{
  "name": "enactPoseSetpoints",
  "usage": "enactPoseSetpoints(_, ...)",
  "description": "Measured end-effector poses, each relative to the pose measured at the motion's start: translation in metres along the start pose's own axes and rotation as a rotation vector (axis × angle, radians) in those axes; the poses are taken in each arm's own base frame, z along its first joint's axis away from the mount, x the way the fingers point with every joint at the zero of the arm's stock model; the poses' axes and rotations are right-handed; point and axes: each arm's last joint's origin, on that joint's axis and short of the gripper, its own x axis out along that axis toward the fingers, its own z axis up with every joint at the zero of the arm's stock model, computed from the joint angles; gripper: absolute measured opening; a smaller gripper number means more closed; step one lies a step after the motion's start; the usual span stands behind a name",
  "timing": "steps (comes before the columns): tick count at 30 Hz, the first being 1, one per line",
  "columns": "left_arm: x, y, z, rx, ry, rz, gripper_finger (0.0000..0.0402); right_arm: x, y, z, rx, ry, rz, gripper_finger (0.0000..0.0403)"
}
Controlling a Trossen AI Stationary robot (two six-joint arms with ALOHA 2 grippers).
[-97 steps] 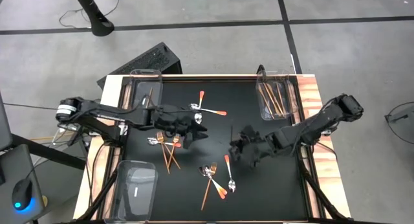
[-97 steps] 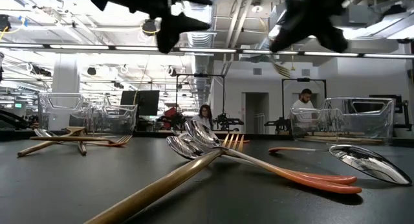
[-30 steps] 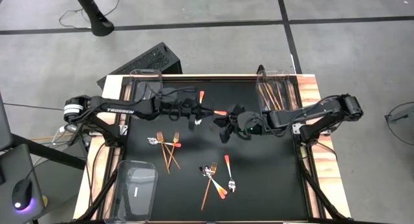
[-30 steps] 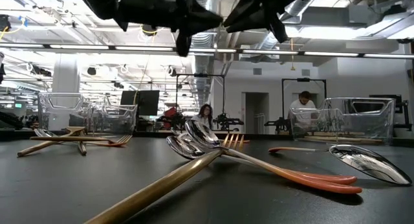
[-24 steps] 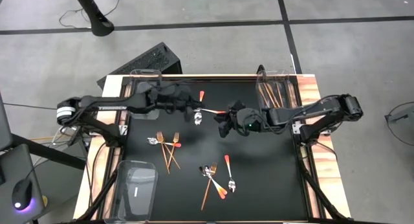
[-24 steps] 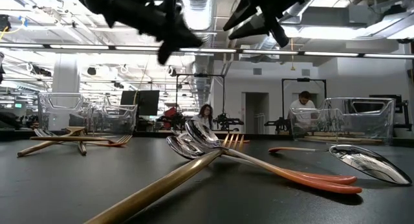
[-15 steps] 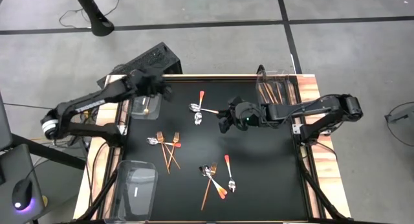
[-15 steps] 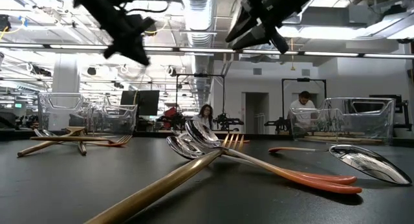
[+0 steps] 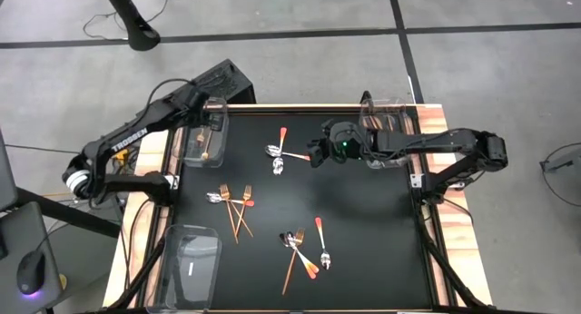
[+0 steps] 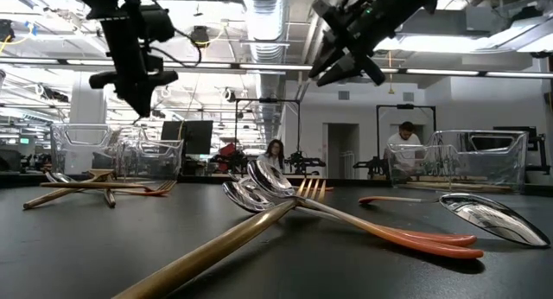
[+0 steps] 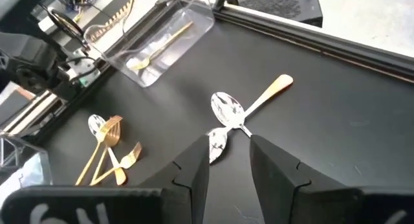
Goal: Sort silverware by color (type)
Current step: Put the gold fork into the top left transparent bin
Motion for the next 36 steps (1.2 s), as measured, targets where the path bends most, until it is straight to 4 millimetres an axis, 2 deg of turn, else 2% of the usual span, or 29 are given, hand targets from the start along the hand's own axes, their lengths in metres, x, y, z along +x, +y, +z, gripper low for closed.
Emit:
enactPoseSetpoints(5,0.011,0.001,0.001,-0.034,0.049,0.015,0.0066,0.001,-0.005,0.001,0.004,0.019,-0.012,0.0134)
enactPoseSetpoints(10,0.012,0.0,0.0,-0.031,0.076,-0.001,0.0114,0.002,-0.006,0.002,0.006,0.018,-0.015,0.0134)
enactPoseSetpoints(15,0.0,-0.005,-0.003,0.012,0.07,-0.152,0.0141,0.001,-0.004,0.0,0.009,0.02,-0.011,0.0134)
enactPoseSetpoints(20,-0.022,-0.027,-0.014,0.115,0.032,-0.3,0.0137,0.0,-0.005,-0.006,0.092,0.082,-0.02,0.0134)
enactPoseSetpoints(25,-0.044,-0.058,-0.034,0.24,0.009,-0.427,0.0124,0.01,0.0,-0.031,0.125,0.267,-0.019,0.0134)
enactPoseSetpoints(31,-0.07,-0.094,-0.061,0.414,-0.043,-0.617,0.0121,0.021,0.031,-0.07,0.204,0.433,0.073,0.0134)
enactPoseSetpoints(36,-0.085,-0.108,-0.081,0.514,-0.067,-0.665,0.0121,0.023,0.055,-0.107,0.219,0.541,0.11,0.0134)
